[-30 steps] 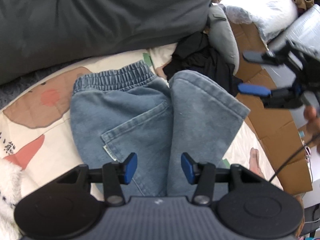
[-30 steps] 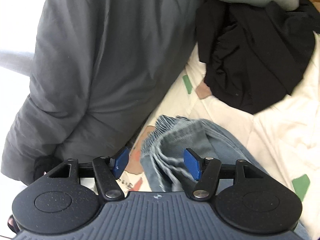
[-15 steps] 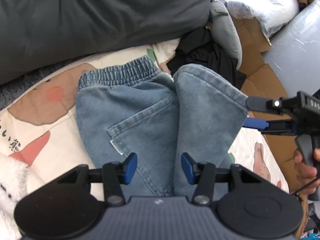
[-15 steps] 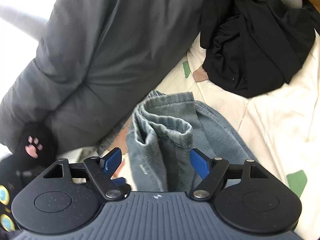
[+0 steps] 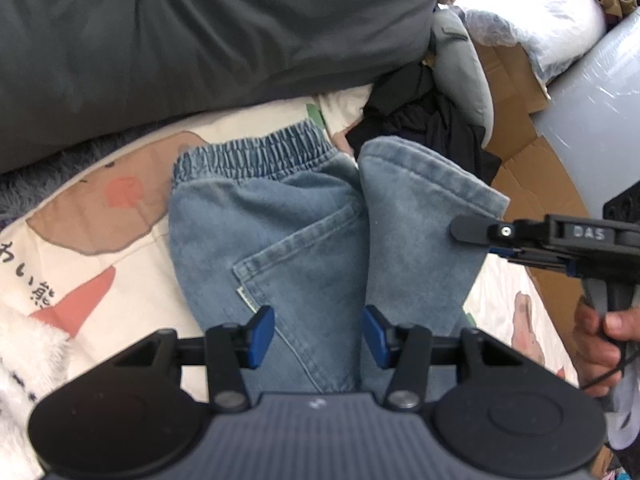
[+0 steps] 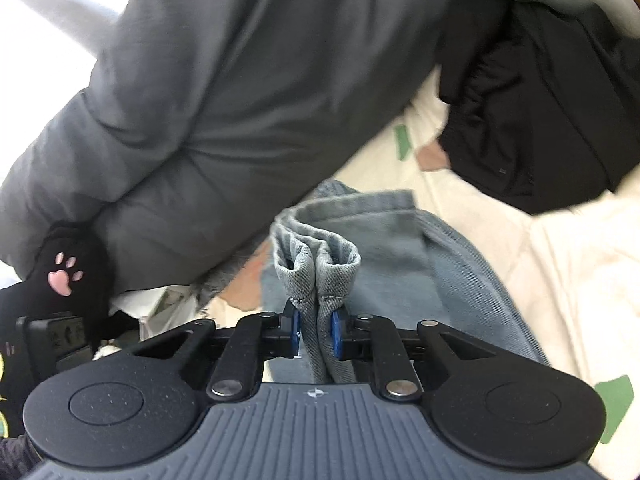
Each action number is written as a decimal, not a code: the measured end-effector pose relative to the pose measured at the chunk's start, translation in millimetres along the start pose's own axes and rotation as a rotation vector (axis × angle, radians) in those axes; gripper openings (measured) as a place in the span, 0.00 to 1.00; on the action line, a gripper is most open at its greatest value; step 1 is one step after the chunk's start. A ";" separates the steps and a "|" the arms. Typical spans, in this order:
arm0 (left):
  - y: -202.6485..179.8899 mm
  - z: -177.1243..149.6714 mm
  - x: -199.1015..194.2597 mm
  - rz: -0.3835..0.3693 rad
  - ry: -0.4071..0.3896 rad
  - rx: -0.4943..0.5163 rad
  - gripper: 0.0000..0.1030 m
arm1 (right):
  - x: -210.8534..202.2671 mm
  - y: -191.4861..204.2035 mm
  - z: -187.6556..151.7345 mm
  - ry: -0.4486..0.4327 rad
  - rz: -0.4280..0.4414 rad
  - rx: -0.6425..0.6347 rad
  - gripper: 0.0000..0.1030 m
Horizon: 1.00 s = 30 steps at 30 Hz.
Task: Fold clothes
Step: 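Lower the folded jeans leg held in the right gripper beside the waistband, then open the right gripper to release the jeans leg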
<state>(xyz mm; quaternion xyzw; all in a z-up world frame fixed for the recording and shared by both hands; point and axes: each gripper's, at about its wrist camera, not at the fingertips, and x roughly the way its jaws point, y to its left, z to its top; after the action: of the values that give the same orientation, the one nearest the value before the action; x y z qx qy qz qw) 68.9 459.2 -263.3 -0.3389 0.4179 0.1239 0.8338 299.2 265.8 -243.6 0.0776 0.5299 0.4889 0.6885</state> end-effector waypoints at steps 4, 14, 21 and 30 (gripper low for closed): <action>5.4 1.7 -6.6 0.002 -0.026 -0.030 0.50 | 9.3 23.0 1.7 0.018 0.029 -0.016 0.12; 25.9 -3.3 -24.0 0.058 -0.072 -0.095 0.50 | 76.3 59.8 -2.2 0.073 0.019 -0.033 0.16; 47.2 -9.5 -28.4 0.132 -0.079 -0.158 0.50 | 119.3 67.5 -12.7 0.051 -0.028 -0.002 0.28; 53.9 -1.8 -27.5 0.132 -0.110 -0.188 0.53 | 102.1 79.6 -3.7 -0.022 0.018 -0.027 0.44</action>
<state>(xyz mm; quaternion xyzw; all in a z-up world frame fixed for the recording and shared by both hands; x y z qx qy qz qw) 24.4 499.9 -267.5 -0.3802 0.3793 0.2355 0.8100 245.1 382.1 -262.1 0.0787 0.5150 0.5013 0.6908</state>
